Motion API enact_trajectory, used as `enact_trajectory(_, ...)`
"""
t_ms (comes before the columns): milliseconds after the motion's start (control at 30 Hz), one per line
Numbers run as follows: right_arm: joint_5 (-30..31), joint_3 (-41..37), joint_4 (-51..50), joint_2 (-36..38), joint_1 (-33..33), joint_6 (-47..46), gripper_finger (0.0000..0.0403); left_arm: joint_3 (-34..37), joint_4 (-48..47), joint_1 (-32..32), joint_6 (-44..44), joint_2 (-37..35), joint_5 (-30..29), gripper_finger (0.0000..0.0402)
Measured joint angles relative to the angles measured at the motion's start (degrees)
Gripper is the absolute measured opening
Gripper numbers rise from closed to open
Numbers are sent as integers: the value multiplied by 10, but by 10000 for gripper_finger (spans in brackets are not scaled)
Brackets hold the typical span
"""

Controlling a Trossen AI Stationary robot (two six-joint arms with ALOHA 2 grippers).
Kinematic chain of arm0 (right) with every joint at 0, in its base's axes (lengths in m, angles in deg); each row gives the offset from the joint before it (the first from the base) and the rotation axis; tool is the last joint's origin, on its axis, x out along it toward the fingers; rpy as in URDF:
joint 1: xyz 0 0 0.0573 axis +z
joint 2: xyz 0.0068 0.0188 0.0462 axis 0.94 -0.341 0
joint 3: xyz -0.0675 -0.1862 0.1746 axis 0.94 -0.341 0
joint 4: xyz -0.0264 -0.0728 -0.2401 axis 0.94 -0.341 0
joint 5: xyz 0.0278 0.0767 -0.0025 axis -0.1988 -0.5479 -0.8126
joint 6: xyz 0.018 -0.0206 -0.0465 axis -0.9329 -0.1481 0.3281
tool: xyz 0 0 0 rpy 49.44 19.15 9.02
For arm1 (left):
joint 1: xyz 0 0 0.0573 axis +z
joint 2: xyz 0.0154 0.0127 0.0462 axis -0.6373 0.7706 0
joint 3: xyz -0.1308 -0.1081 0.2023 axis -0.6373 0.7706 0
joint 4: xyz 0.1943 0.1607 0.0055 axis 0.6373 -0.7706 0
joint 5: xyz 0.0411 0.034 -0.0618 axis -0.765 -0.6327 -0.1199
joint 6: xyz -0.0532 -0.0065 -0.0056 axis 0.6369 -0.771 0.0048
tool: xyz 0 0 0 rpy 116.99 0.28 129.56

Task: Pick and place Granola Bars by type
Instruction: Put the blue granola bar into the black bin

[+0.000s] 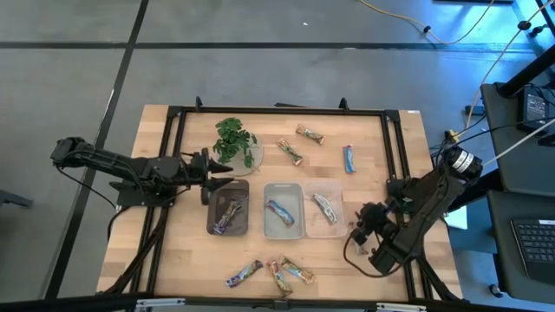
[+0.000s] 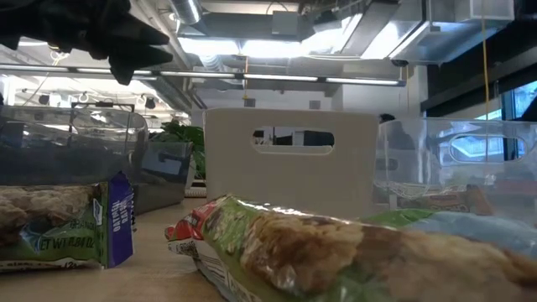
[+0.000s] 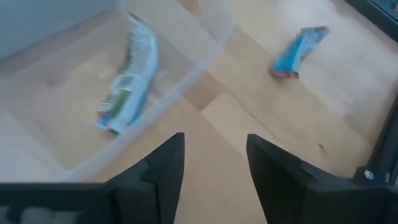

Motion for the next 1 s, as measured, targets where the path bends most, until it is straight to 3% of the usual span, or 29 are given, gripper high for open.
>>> enact_trajectory(167,0,-32,23,0,7,-31,177,0,0,0,27,0,63,167)
enact_trajectory(400,27,-65,82,0,7,-31,177,0,9,0,9,0,26,189)
enact_trajectory(600,29,-81,99,0,6,-31,177,0,20,0,-47,0,37,232)
enact_trajectory(767,28,-82,107,0,6,-31,177,-9,49,-2,-70,3,63,238)
enact_trajectory(867,36,-82,111,0,6,-36,177,-36,44,-19,-90,30,103,236)
enact_trajectory(1000,102,-82,118,6,6,-43,177,-95,-12,-53,-86,112,74,236)
